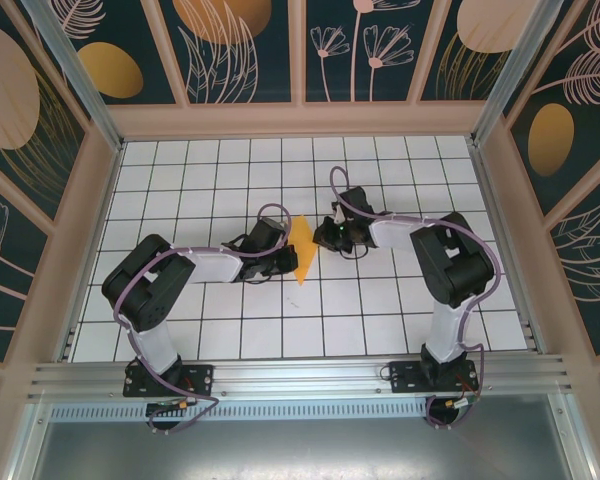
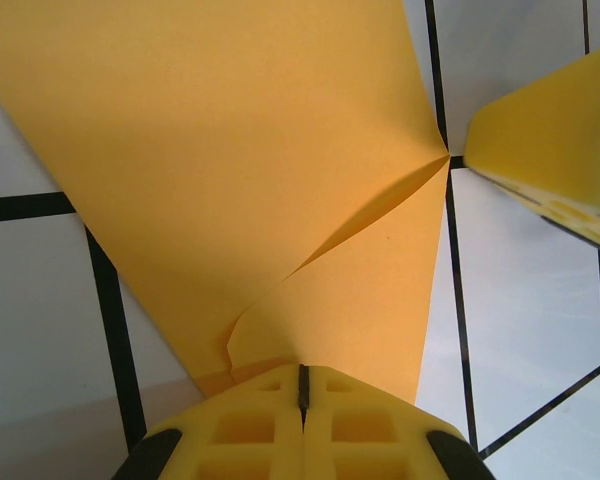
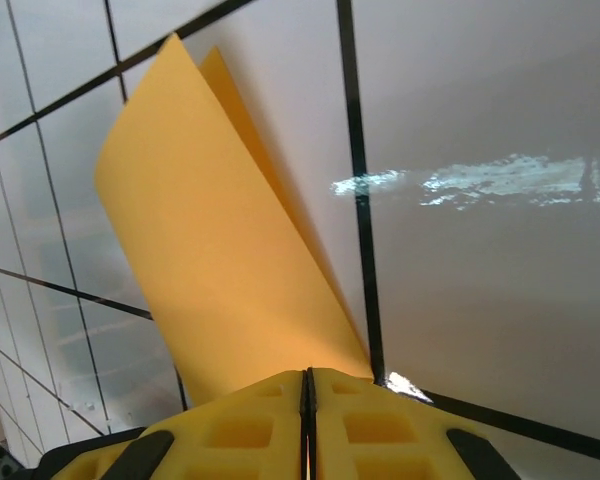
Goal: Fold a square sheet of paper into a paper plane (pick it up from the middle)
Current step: Third fold the triangle at the center of the table.
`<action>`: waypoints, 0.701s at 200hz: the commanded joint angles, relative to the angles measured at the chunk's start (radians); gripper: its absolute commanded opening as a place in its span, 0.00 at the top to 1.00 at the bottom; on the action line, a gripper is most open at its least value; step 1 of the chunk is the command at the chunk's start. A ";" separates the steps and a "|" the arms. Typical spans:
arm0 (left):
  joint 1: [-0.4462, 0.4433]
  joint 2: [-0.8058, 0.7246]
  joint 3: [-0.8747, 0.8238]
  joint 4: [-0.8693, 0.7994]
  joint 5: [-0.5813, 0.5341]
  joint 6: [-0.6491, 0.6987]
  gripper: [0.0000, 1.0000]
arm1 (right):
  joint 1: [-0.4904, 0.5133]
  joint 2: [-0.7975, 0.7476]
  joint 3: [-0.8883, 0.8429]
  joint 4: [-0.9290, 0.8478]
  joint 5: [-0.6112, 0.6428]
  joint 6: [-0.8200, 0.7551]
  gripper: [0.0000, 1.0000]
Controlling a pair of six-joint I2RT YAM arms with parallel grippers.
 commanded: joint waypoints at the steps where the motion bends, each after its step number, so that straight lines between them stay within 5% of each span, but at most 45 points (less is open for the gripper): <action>1: 0.004 0.009 -0.033 -0.114 -0.048 0.013 1.00 | 0.004 0.036 0.003 -0.020 0.006 -0.013 0.87; 69: 0.004 -0.012 -0.035 -0.108 -0.052 0.012 1.00 | 0.003 -0.051 0.040 -0.098 0.068 -0.077 0.70; 140: 0.004 -0.119 -0.004 -0.128 -0.090 0.022 0.78 | 0.002 -0.010 0.048 -0.060 0.009 -0.075 0.67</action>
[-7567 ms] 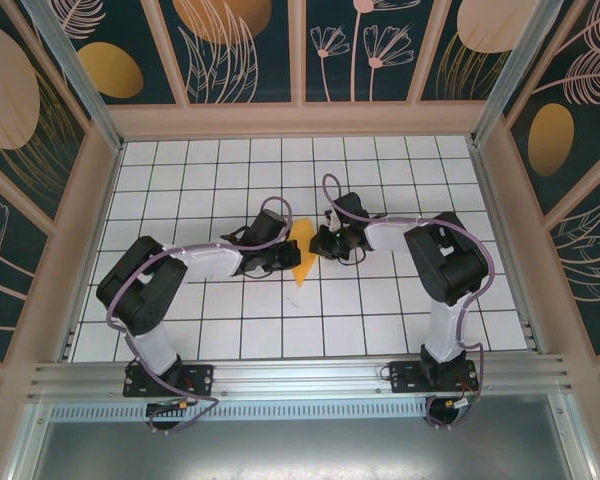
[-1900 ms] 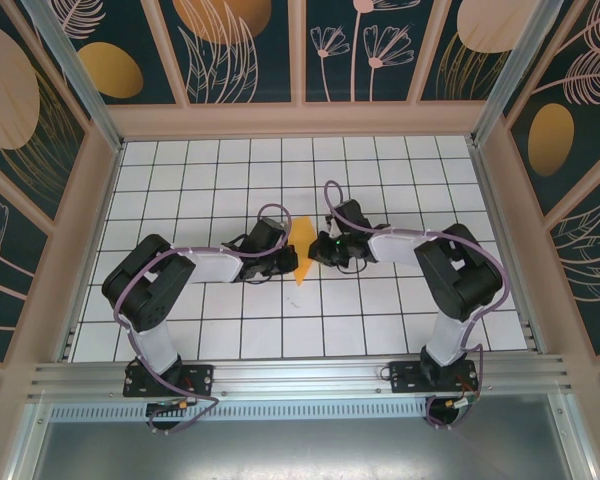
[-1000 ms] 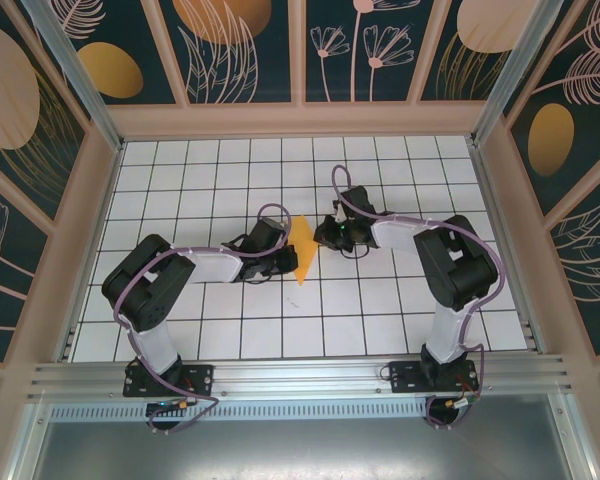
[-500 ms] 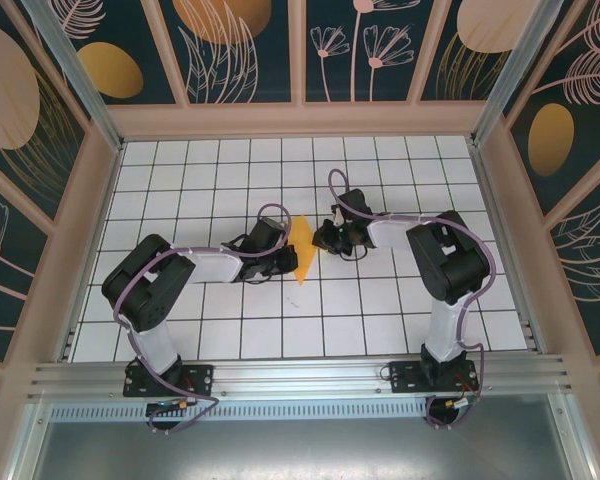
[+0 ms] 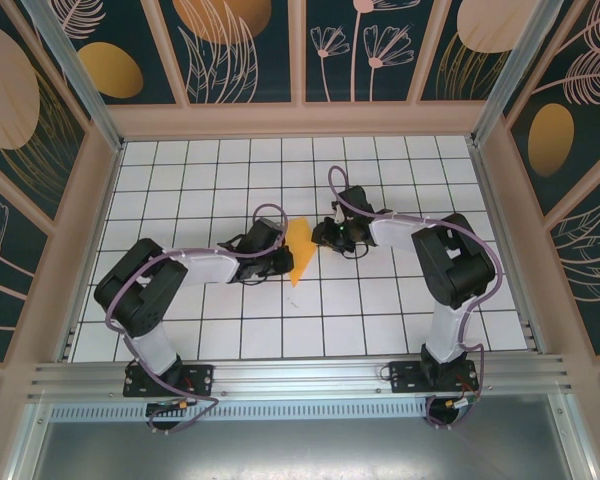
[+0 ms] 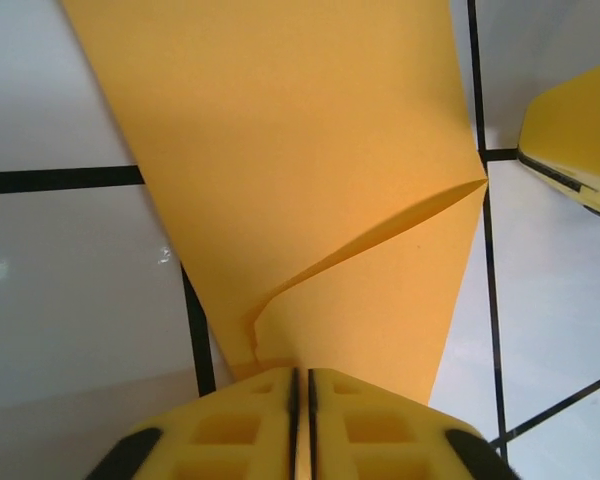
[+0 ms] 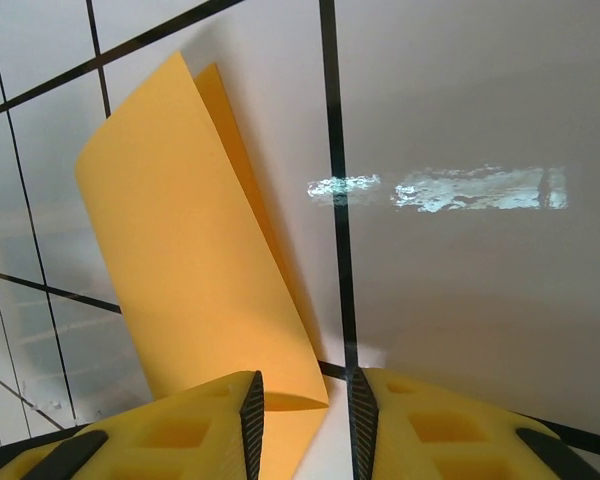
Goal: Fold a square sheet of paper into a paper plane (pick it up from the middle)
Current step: Third fold the triangle at the center of the table.
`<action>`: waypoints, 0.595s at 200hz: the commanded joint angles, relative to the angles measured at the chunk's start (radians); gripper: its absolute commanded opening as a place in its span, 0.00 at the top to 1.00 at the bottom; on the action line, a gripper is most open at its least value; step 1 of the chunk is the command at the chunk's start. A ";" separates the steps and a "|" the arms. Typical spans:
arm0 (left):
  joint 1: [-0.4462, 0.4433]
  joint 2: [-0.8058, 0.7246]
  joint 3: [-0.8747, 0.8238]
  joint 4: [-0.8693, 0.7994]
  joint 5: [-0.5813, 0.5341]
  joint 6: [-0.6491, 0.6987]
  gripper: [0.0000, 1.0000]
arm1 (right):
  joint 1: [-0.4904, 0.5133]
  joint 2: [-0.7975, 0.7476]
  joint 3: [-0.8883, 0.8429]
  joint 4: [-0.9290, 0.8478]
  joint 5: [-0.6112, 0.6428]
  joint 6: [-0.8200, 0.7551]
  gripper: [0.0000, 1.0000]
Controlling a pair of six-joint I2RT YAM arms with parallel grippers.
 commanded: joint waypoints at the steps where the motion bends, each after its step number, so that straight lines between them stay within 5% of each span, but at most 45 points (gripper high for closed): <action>1: 0.004 -0.058 0.005 -0.044 -0.038 0.016 0.78 | 0.000 0.008 0.027 0.004 -0.030 -0.013 0.67; 119: 0.005 0.014 0.030 -0.059 -0.109 0.034 0.80 | 0.012 0.018 0.025 0.009 -0.062 -0.003 0.66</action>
